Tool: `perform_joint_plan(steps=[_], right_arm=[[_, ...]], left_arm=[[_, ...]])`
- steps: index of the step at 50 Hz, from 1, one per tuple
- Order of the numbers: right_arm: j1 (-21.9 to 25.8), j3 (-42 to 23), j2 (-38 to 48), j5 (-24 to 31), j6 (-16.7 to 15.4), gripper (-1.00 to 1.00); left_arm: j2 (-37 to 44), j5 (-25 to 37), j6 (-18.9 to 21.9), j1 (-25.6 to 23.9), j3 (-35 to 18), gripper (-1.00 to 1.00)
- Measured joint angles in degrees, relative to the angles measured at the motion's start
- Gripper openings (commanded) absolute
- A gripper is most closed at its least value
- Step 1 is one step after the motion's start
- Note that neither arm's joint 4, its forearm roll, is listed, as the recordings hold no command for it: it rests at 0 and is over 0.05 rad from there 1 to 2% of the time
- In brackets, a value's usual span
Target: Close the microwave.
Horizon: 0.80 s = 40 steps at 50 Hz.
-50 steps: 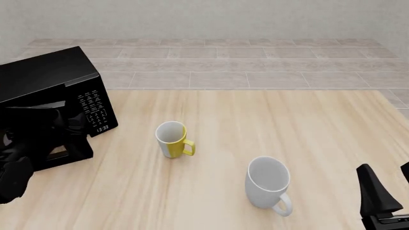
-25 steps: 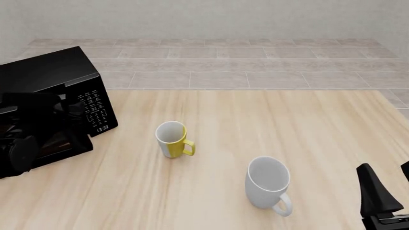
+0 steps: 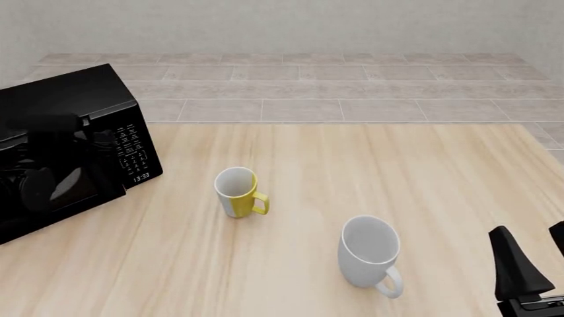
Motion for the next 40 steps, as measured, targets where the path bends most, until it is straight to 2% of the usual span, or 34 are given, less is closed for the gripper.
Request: perform_joint_plan(steps=[12,40], right_arm=[[0.39,0.16,0.0,-0.21,0.46,1.0],[1.31,0.53,0.0,-0.48,1.54,1.0]], left_arm=[[2.47,0.72,-0.02,1.37,-2.96,1.0],[2.06,5.19,-5.33,2.54,-4.86,1.0]])
